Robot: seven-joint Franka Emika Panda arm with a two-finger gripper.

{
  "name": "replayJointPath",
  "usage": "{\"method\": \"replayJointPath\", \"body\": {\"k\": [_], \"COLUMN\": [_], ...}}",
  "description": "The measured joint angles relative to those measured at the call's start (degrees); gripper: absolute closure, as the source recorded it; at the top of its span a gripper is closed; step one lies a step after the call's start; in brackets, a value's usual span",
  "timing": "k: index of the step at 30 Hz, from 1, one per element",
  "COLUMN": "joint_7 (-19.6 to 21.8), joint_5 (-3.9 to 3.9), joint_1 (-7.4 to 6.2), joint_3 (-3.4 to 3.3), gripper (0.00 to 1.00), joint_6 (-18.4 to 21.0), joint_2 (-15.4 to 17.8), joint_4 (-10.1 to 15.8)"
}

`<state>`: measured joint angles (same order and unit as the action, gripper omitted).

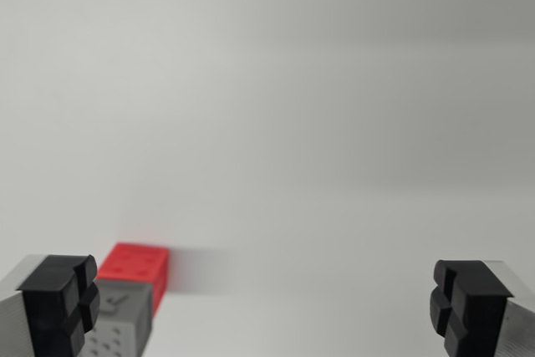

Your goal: Destack cube

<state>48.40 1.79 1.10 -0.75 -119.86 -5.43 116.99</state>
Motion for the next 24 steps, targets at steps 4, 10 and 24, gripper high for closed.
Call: {"method": "replayJointPath", "body": {"k": [4, 10, 24], "joint_7": [0.6, 1.5, 4.5], "joint_5": [0.0, 0.0, -0.04], "joint_1": [-0.29, -0.72, -2.25], "joint_3": [0.15, 0.44, 1.33], "gripper": [0.0, 0.0, 0.0], "joint_6": [-0.8, -2.3, -6.6], "joint_2": [0.6, 1.7, 4.5], "joint_4": [1.4, 3.8, 10.6]}}
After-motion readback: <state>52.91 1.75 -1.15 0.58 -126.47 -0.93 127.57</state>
